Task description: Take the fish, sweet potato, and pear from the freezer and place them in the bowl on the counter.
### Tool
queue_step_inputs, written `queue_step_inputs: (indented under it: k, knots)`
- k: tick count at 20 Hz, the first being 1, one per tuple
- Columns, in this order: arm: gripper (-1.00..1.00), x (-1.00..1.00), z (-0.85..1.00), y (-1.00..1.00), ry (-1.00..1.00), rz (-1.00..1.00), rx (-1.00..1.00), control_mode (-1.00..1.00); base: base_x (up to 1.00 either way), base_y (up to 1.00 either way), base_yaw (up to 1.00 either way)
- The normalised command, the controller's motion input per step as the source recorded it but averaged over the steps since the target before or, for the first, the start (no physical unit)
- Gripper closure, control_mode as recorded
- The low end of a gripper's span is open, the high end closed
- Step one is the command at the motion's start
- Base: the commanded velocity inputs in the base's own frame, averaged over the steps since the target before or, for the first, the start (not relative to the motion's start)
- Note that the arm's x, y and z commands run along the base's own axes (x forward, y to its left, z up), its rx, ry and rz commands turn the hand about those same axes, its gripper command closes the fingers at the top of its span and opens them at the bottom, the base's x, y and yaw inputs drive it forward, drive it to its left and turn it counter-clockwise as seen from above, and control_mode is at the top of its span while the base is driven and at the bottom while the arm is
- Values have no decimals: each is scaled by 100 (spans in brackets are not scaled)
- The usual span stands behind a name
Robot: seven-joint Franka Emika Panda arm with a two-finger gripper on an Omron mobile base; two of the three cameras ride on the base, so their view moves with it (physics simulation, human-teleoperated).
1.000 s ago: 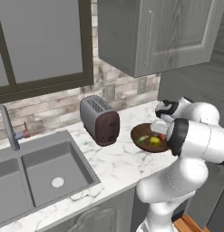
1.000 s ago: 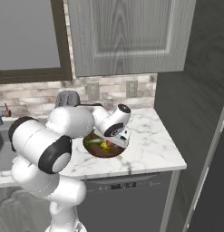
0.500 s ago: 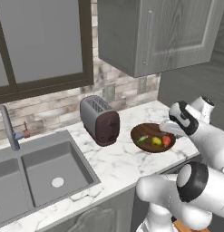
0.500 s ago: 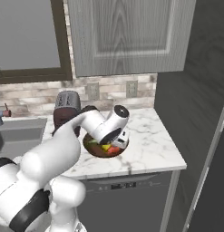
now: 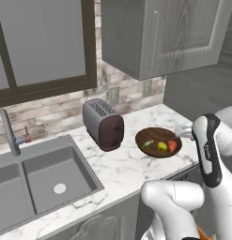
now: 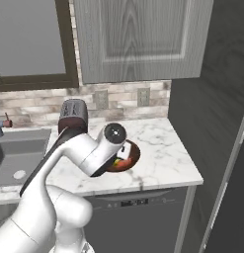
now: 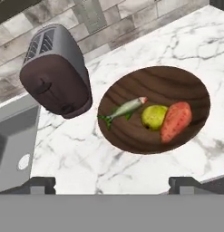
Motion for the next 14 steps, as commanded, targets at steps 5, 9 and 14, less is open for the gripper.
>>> queue_step_inputs:
  k: [5, 9, 14]
  knots:
    - [-100, -84, 84, 47, -32, 0, -1, -100, 0, 0, 0]
    - [-100, -84, 99, 36, -9, 0, 0, -100, 0, 0, 0]
    - [-100, -72, 100, 23, -2, 0, -1, -100, 0, 0, 0]
